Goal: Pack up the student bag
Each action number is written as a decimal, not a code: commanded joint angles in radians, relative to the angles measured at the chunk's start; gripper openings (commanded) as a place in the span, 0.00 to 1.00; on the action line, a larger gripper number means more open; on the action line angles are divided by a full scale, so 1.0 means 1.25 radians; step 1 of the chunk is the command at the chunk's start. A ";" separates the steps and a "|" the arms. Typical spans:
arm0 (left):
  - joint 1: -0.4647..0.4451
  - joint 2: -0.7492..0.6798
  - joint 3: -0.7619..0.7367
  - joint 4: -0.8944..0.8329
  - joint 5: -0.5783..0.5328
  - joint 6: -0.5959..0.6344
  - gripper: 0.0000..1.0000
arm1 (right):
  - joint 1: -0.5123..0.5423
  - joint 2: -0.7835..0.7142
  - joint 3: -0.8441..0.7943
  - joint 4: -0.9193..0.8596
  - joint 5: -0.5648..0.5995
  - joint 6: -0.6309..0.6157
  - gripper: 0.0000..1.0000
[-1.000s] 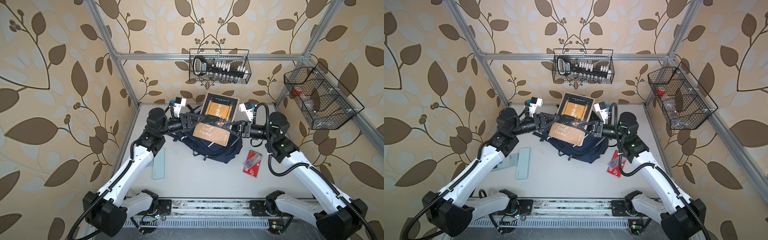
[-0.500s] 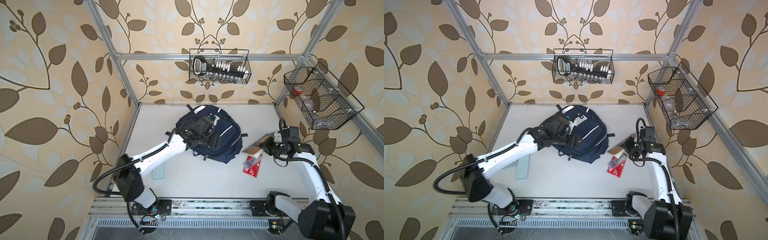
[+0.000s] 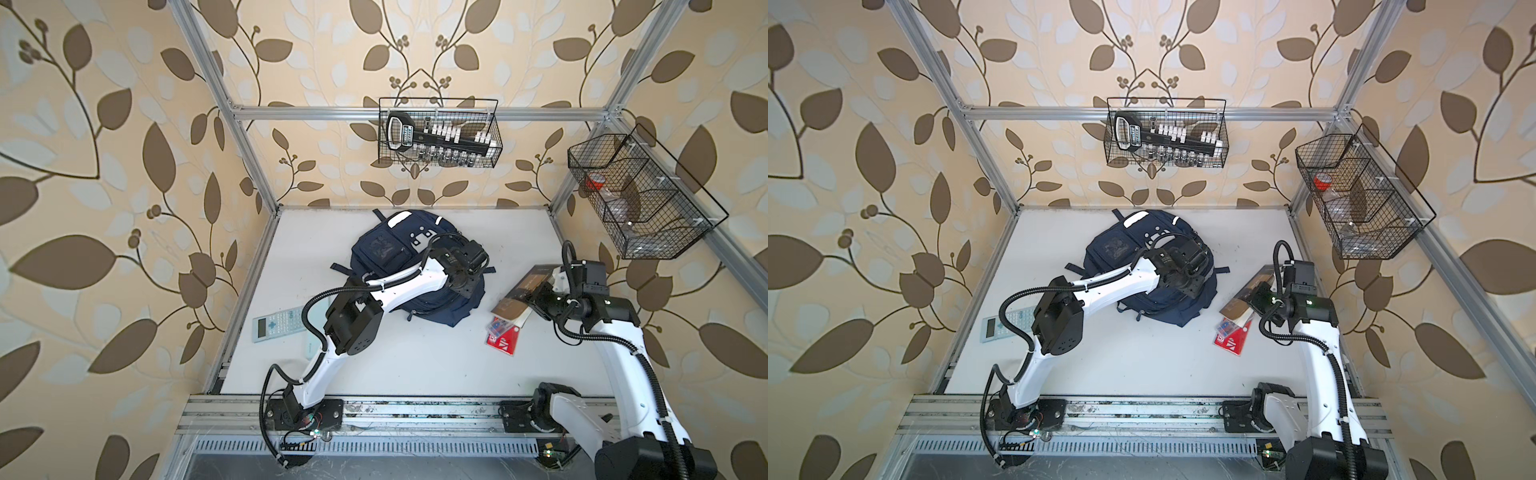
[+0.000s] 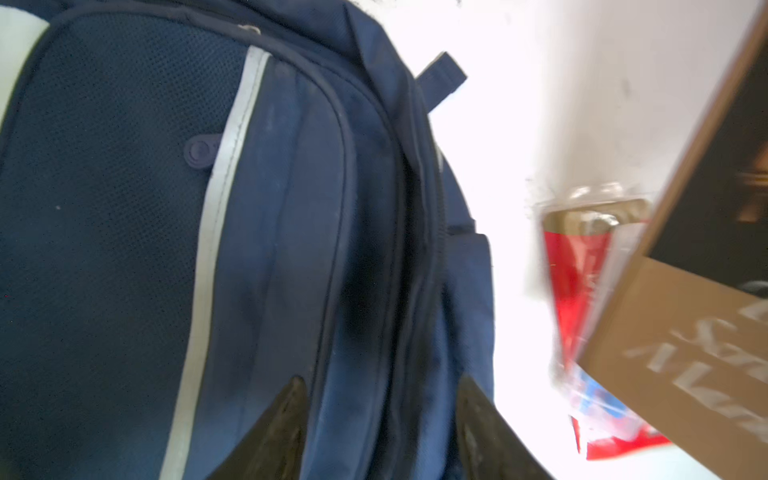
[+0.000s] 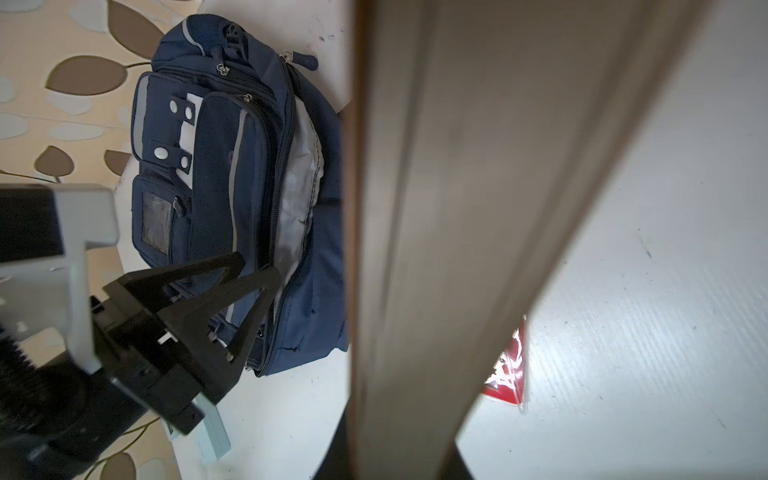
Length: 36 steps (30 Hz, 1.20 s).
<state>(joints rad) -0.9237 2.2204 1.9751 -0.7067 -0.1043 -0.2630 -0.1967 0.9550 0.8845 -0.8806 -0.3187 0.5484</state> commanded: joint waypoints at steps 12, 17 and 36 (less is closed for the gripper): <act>-0.003 0.058 0.097 -0.060 0.073 -0.011 0.00 | -0.001 -0.031 0.009 0.015 -0.074 -0.014 0.00; -0.001 -0.015 0.133 -0.083 -0.123 0.039 0.00 | 0.025 -0.069 0.005 0.054 -0.188 -0.005 0.00; 0.044 -0.321 0.130 -0.076 -0.037 0.058 0.00 | 0.410 -0.098 -0.173 0.577 -0.219 0.406 0.00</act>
<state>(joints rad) -0.8604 1.9358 2.1326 -0.8871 -0.1898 -0.1833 0.3145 0.8196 0.6571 -0.3248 -0.6243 0.9874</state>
